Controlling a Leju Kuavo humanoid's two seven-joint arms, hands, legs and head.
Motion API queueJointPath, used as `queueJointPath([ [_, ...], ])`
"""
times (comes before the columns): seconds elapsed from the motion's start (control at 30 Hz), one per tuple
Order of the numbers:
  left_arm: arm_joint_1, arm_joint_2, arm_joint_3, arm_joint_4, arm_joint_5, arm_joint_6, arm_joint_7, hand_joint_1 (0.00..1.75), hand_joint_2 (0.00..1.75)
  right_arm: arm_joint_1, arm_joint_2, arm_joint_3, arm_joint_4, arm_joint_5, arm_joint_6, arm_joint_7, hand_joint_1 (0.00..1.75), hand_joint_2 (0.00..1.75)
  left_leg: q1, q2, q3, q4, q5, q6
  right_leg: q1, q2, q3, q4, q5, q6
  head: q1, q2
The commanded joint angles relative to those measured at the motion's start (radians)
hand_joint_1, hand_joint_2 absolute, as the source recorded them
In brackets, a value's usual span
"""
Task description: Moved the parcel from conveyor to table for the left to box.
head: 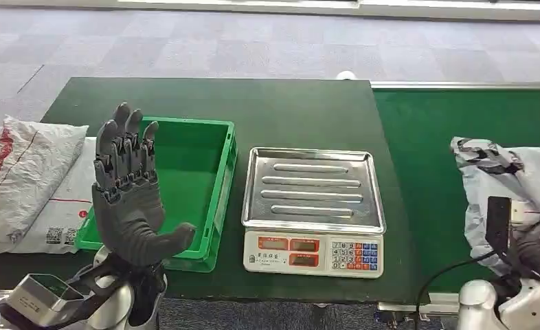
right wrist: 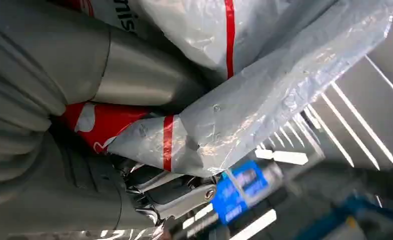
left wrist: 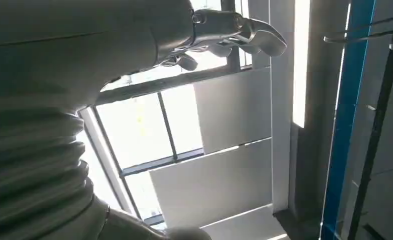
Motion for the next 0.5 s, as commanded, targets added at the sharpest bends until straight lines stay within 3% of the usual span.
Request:
queueJointPath([
  [0.03, -0.010, 0.001, -0.024, 0.072, 0.006, 0.020, -0.005, 0.00, 1.75, -0.013, 0.252, 0.009, -0.567, 0.055, -0.023, -0.185, 1.75, 1.75, -0.001, 0.003, 0.003, -0.001, -0.001, -0.001, -0.001, 0.004, 0.000, 0.001, -0.001, -0.002, 0.000, 0.000],
  [0.27, -0.012, 0.001, -0.033, 0.086, 0.018, 0.031, -0.008, 0.00, 1.75, 0.047, 0.227, 0.146, -0.569, 0.050, -0.023, -0.162, 1.75, 1.75, 0.001, 0.002, 0.004, -0.003, 0.000, 0.000, 0.001, 0.002, 0.003, -0.003, 0.001, -0.001, 0.000, 0.000],
  [0.33, -0.014, -0.001, -0.033, 0.074, 0.032, 0.037, -0.008, 0.00, 1.75, 0.045, 0.149, 0.310, -0.384, 0.084, -0.007, -0.084, 1.75, 1.75, 0.001, 0.003, 0.003, -0.001, 0.000, 0.000, 0.001, 0.003, 0.003, -0.002, 0.001, -0.001, 0.000, 0.000],
  [0.4, -0.008, -0.005, -0.026, 0.059, 0.026, 0.015, -0.008, 0.00, 1.75, 0.003, 0.074, 0.518, -0.199, 0.082, 0.254, -0.094, 1.75, 1.75, 0.000, 0.010, 0.007, -0.005, 0.000, 0.000, 0.000, 0.010, 0.004, -0.005, 0.003, -0.001, 0.000, 0.000],
  [0.5, -0.019, 0.007, -0.036, 0.068, 0.034, 0.016, -0.008, 0.00, 1.75, -0.060, 0.066, 0.726, 0.056, 0.120, 0.269, -0.022, 1.75, 1.75, 0.001, 0.018, 0.008, -0.006, 0.000, 0.000, 0.001, 0.019, 0.004, -0.006, 0.006, -0.002, 0.000, 0.000],
])
